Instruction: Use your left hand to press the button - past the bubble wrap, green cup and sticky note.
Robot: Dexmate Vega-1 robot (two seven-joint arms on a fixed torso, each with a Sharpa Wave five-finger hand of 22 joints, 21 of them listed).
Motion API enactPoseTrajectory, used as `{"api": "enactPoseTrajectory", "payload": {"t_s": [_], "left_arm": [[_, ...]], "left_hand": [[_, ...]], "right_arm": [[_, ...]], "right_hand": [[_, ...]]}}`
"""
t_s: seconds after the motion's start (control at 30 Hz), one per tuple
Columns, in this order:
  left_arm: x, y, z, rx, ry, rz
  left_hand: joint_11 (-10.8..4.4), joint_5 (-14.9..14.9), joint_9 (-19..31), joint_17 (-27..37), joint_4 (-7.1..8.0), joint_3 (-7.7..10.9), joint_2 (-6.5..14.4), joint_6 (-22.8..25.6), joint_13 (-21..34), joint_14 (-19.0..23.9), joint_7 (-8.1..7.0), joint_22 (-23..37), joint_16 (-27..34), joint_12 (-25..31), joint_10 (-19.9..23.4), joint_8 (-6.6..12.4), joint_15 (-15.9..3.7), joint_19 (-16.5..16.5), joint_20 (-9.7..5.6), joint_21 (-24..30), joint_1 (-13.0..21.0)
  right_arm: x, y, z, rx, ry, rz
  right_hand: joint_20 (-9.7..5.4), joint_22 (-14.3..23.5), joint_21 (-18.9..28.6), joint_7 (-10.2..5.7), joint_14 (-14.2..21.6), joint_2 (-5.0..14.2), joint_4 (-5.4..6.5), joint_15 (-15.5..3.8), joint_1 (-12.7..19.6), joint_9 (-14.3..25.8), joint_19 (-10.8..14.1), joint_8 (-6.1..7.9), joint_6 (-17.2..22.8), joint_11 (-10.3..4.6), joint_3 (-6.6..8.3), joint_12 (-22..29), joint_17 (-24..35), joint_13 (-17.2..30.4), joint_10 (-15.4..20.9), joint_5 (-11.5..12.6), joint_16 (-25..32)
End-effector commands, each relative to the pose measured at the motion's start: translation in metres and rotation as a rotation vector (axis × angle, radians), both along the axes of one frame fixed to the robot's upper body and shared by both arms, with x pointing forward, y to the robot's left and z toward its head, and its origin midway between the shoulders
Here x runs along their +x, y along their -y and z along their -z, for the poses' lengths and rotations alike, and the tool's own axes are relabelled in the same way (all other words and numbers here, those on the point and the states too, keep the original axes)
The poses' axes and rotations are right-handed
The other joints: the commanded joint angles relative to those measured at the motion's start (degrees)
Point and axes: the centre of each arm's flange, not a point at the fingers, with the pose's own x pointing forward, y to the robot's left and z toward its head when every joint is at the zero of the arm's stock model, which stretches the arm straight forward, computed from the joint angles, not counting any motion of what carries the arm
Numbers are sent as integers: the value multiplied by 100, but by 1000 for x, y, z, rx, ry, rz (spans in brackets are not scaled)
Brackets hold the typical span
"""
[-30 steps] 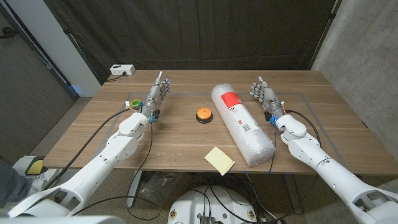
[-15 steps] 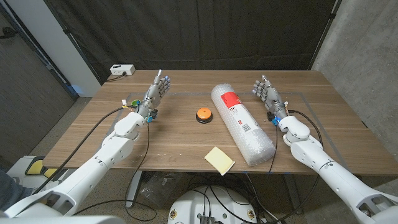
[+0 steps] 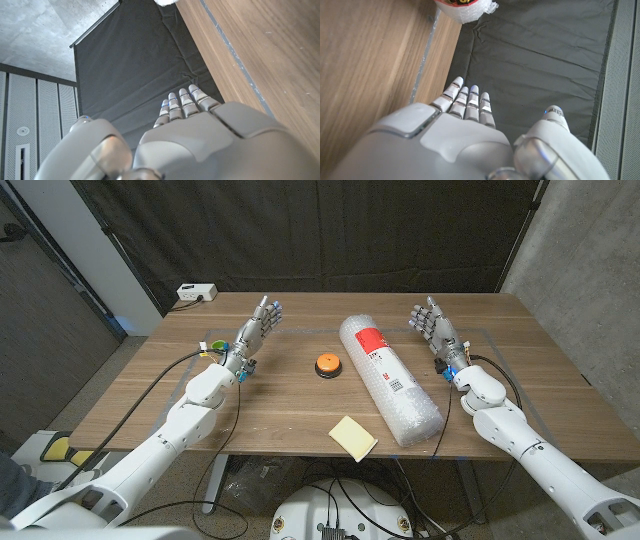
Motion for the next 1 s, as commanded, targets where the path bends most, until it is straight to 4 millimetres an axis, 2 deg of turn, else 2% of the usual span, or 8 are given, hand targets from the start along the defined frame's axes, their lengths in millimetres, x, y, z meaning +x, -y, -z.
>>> {"api": "enactPoseTrajectory", "payload": {"t_s": [0.03,0.27,0.37,0.57,0.6,0.63,0.73,1.0], "left_arm": [[-9,-1,14,79,51,-65],[-17,-3,15,129,123,-94],[-20,-2,16,138,152,-93],[-20,0,21,131,189,-76],[-20,1,22,127,199,-80],[-20,1,22,125,208,-82],[-22,5,26,121,243,-102],[-32,13,27,181,310,-172]], "left_hand": [[-5,26,15,11,19,-39,5,38,32,82,-6,25,50,57,65,40,-17,39,-116,22,40],[-21,47,16,11,-7,-67,-8,82,32,176,-31,24,64,77,150,43,-81,163,-118,53,88],[-88,68,18,9,-35,-95,-28,158,33,252,-55,20,69,72,173,60,-108,299,-86,83,138],[-78,94,20,8,-69,-134,-58,292,35,374,-67,14,83,98,291,92,-151,473,-56,116,203],[-83,105,21,8,-81,-156,-70,374,36,446,-85,12,94,111,352,112,-159,565,-54,134,228],[-153,117,22,11,-71,-170,-48,444,39,515,-117,13,107,144,470,128,-168,636,-75,145,225],[-189,141,24,15,-40,-196,20,577,40,672,-175,10,129,164,601,149,-235,836,-122,182,212],[-215,158,24,8,-73,-277,-60,760,41,793,-190,0,122,169,716,182,-264,957,-85,170,257]], "right_arm": [[-4,-3,-1,1,-17,18],[-8,-5,-1,-4,-21,32],[-10,-5,-1,-6,-32,40],[-13,-4,-2,-18,-33,50],[-13,-4,-2,-12,-37,51],[-13,-4,-1,-15,-39,52],[-11,-3,4,0,-52,51],[-9,-2,7,1,-64,55]], "right_hand": [[-81,22,-17,-24,11,26,42,11,-61,18,6,32,61,19,23,18,26,26,34,34,-1],[-71,23,-34,-27,3,55,49,16,-64,18,3,31,63,33,29,13,26,26,24,35,-6],[-74,23,-37,-27,10,60,50,18,-66,18,8,31,66,30,30,11,25,27,21,34,-4],[-71,23,-49,-26,10,87,49,21,-56,18,13,31,71,38,41,12,23,27,26,36,-7],[-70,23,-52,-28,17,92,48,22,-53,18,14,30,70,35,43,12,22,28,26,36,-5],[-68,23,-54,-26,18,95,47,21,-51,18,15,30,70,36,44,12,22,28,26,36,-5],[-66,23,-59,-28,17,106,44,24,-42,18,15,30,72,33,50,11,20,28,25,37,-7],[-54,24,-83,-38,15,134,29,33,-12,18,14,30,82,36,66,10,14,29,27,36,-15]]}}
